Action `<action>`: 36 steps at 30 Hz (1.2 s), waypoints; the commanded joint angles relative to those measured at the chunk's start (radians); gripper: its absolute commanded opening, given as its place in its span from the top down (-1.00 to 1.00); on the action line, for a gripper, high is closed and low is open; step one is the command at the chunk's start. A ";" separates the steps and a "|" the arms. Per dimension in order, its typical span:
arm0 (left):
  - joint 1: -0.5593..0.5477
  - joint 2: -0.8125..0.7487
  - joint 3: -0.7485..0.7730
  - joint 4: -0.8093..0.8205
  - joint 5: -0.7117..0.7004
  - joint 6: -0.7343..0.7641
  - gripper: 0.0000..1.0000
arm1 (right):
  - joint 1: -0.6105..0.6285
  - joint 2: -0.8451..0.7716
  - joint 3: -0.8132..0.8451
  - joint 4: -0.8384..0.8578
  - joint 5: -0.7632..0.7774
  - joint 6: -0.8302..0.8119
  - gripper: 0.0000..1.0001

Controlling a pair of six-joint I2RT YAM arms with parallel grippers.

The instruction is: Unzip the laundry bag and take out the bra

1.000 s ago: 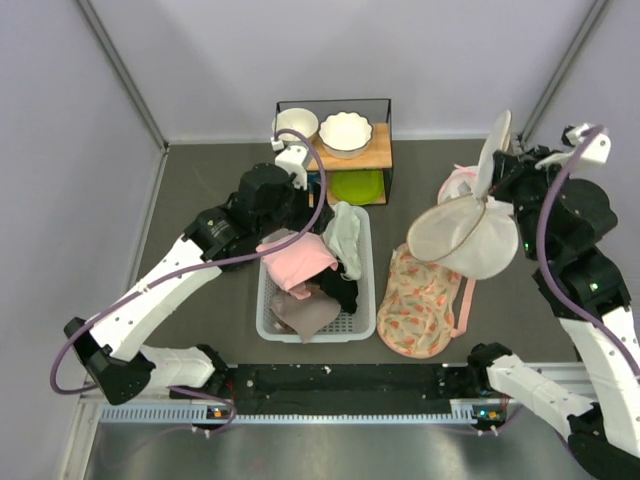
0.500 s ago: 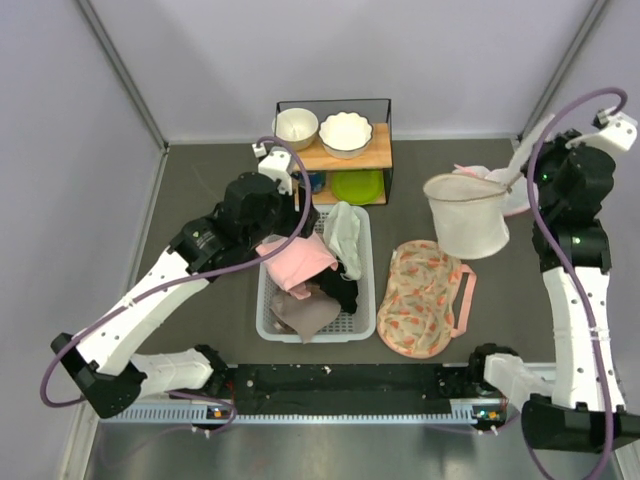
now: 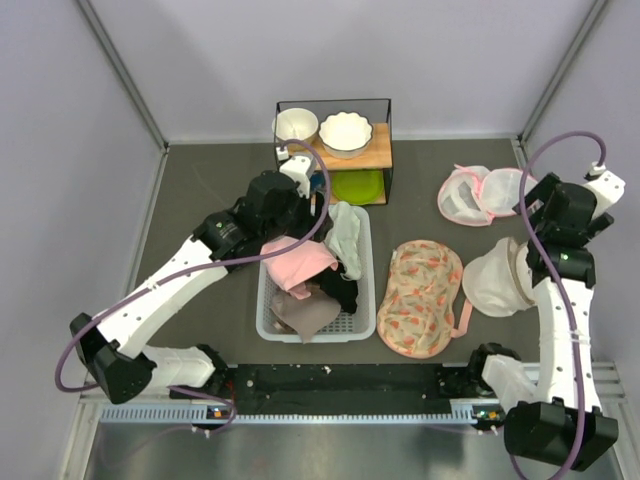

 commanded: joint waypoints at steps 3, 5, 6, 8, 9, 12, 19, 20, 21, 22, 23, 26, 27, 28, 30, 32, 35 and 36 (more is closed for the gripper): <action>0.005 -0.015 0.002 0.029 0.007 -0.002 -0.43 | -0.010 -0.043 0.157 -0.047 -0.082 0.007 -0.93; 0.005 -0.022 0.003 0.026 -0.002 -0.004 -0.43 | -0.010 -0.040 0.203 -0.066 -0.145 0.014 -0.95; 0.003 -0.025 0.003 0.026 -0.001 -0.004 -0.43 | -0.010 -0.036 0.217 -0.081 -0.226 0.031 -0.95; 0.003 -0.029 0.006 0.026 -0.001 -0.005 -0.43 | -0.010 -0.038 0.229 -0.086 -0.340 0.060 -0.95; 0.005 -0.032 0.008 0.027 0.002 -0.005 -0.43 | -0.010 -0.038 0.224 -0.086 -0.481 0.098 -0.95; 0.005 -0.035 0.011 0.033 0.012 -0.009 -0.43 | 0.024 -0.049 0.145 -0.051 -0.698 0.160 -0.91; 0.003 -0.042 0.003 0.053 0.047 -0.015 -0.41 | 0.311 -0.210 -0.159 -0.069 -0.590 0.214 -0.88; 0.005 -0.040 0.003 0.053 0.047 -0.015 -0.41 | 0.324 -0.228 -0.186 -0.083 -0.590 0.227 -0.87; 0.003 -0.042 0.003 0.055 0.047 -0.016 -0.42 | 0.349 -0.248 -0.211 -0.090 -0.589 0.247 -0.86; 0.005 -0.042 0.000 0.063 0.053 -0.016 -0.42 | 0.357 -0.282 -0.249 -0.100 -0.581 0.254 -0.85; 0.003 -0.042 -0.001 0.064 0.053 -0.016 -0.42 | 0.369 -0.299 -0.263 -0.129 -0.570 0.263 -0.86; 0.003 -0.035 -0.007 0.070 0.055 -0.021 -0.44 | 0.374 -0.349 -0.302 -0.169 -0.544 0.264 -0.86; 0.003 -0.031 -0.009 0.072 0.053 -0.022 -0.44 | 0.377 -0.355 -0.303 -0.193 -0.535 0.264 -0.87; 0.003 -0.029 -0.017 0.073 0.055 -0.027 -0.46 | 0.375 -0.365 -0.302 -0.201 -0.534 0.263 -0.87; 0.003 -0.028 -0.026 0.075 0.053 -0.033 -0.47 | 0.377 -0.375 -0.293 -0.222 -0.523 0.255 -0.90; 0.005 -0.029 -0.040 0.075 0.044 -0.036 -0.50 | 0.374 -0.380 -0.285 -0.235 -0.505 0.246 -0.98; 0.005 -0.032 -0.056 0.069 0.033 -0.039 -0.50 | 0.374 -0.369 -0.274 -0.250 -0.454 0.234 -0.98; 0.005 -0.035 -0.061 0.066 0.032 -0.042 -0.50 | 0.375 -0.363 -0.265 -0.253 -0.437 0.232 -0.98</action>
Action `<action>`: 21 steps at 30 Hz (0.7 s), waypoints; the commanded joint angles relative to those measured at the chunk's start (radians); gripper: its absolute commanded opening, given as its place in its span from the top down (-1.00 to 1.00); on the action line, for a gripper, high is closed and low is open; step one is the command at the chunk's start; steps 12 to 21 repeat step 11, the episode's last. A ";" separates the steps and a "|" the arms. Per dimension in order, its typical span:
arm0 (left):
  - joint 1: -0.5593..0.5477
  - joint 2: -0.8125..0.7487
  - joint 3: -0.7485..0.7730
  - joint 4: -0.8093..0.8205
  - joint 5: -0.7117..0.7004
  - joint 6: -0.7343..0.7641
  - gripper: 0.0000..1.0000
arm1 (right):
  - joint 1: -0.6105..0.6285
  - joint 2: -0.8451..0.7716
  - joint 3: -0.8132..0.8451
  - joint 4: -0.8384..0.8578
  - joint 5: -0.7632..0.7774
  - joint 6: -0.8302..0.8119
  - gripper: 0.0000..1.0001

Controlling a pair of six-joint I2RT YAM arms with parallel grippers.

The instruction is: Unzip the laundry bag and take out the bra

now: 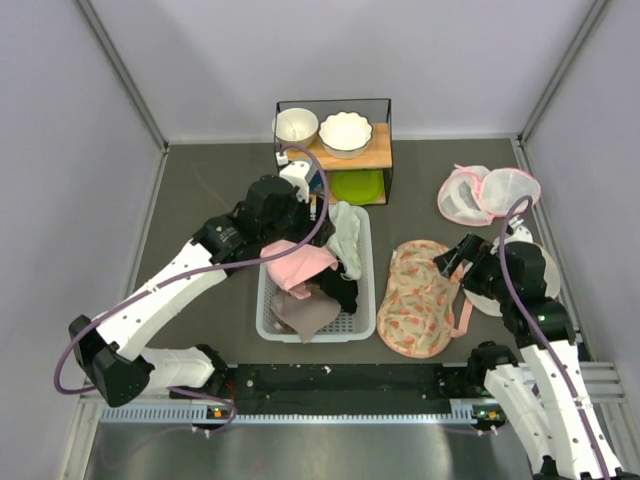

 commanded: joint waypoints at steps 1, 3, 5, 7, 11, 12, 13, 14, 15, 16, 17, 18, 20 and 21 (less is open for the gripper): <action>0.004 -0.027 -0.027 0.042 -0.013 -0.020 -0.50 | 0.009 0.016 0.047 -0.023 0.078 -0.016 -0.98; 0.002 -0.031 -0.033 0.039 -0.016 -0.023 -0.50 | 0.009 0.028 0.057 -0.023 0.089 -0.022 -0.98; 0.002 -0.031 -0.041 0.039 -0.015 -0.026 -0.50 | 0.009 0.030 0.058 -0.025 0.097 -0.023 -0.98; 0.002 -0.036 -0.044 0.039 -0.013 -0.029 -0.50 | 0.009 0.027 0.057 -0.022 0.109 -0.017 -0.98; 0.002 -0.034 -0.044 0.039 -0.012 -0.029 -0.50 | 0.009 0.034 0.060 -0.027 0.121 -0.008 -0.98; 0.002 -0.034 -0.044 0.039 -0.012 -0.029 -0.50 | 0.009 0.034 0.060 -0.027 0.121 -0.008 -0.98; 0.002 -0.034 -0.044 0.039 -0.012 -0.029 -0.50 | 0.009 0.034 0.060 -0.027 0.121 -0.008 -0.98; 0.002 -0.034 -0.044 0.039 -0.012 -0.029 -0.50 | 0.009 0.034 0.060 -0.027 0.121 -0.008 -0.98; 0.002 -0.034 -0.044 0.039 -0.012 -0.029 -0.50 | 0.009 0.034 0.060 -0.027 0.121 -0.008 -0.98; 0.002 -0.034 -0.044 0.039 -0.012 -0.029 -0.50 | 0.009 0.034 0.060 -0.027 0.121 -0.008 -0.98; 0.002 -0.034 -0.044 0.039 -0.012 -0.029 -0.50 | 0.009 0.034 0.060 -0.027 0.121 -0.008 -0.98; 0.002 -0.034 -0.044 0.039 -0.012 -0.029 -0.50 | 0.009 0.034 0.060 -0.027 0.121 -0.008 -0.98; 0.002 -0.034 -0.044 0.039 -0.012 -0.029 -0.50 | 0.009 0.034 0.060 -0.027 0.121 -0.008 -0.98; 0.002 -0.034 -0.044 0.039 -0.012 -0.029 -0.50 | 0.009 0.034 0.060 -0.027 0.121 -0.008 -0.98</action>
